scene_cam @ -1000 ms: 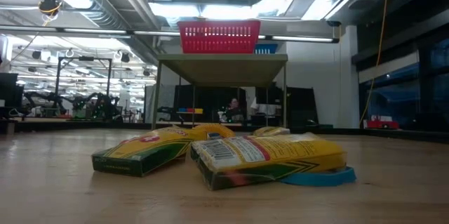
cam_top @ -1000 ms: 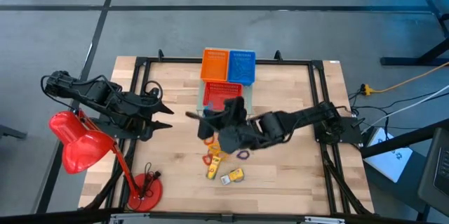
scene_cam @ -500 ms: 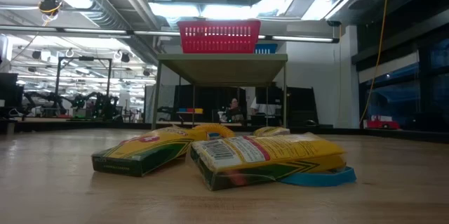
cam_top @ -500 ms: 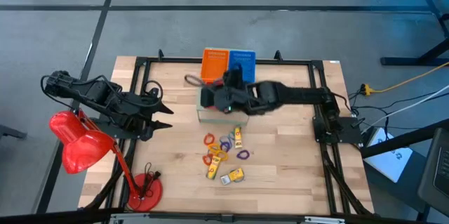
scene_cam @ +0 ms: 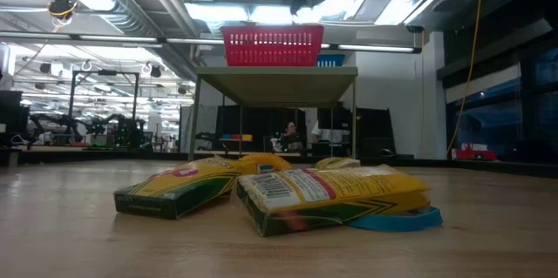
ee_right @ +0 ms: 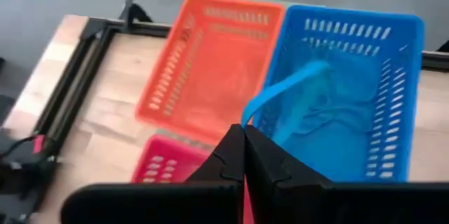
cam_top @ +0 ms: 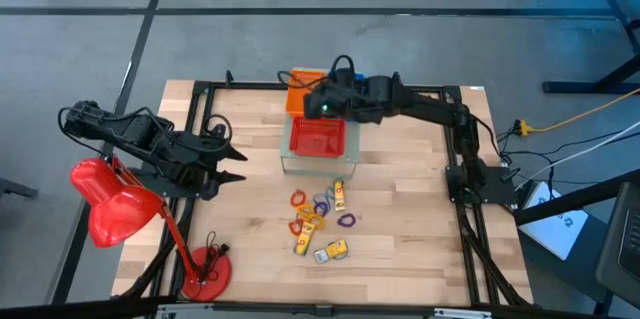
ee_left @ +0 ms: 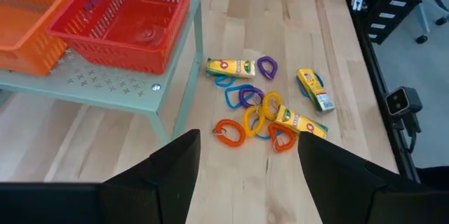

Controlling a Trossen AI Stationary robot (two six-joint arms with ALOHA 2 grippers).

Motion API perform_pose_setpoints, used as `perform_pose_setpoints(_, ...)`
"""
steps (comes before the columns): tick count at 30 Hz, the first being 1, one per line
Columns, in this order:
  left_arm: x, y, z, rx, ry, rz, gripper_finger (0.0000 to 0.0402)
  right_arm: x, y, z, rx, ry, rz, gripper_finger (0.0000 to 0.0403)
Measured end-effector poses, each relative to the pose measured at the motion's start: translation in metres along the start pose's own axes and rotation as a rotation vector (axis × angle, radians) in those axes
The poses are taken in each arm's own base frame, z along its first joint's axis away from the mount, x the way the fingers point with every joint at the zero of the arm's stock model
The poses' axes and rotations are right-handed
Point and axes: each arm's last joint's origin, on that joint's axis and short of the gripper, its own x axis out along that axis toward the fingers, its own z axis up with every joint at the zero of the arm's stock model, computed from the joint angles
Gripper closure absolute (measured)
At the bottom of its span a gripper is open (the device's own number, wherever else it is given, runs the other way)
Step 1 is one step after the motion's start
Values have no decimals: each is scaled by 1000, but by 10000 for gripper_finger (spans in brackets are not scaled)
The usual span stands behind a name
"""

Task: Pick & Place Office Desk Supplies
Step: Put the blue rubber band into the blue bin

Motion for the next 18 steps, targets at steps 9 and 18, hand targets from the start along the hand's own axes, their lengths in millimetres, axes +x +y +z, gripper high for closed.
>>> perform_pose_setpoints(9,0,0,0,0,-3,8,162,22,-25,28,-39,102,-72,403)
perform_pose_setpoints(18,0,0,0,8,-4,9,162,41,-41,43,-62,234,-83,403)
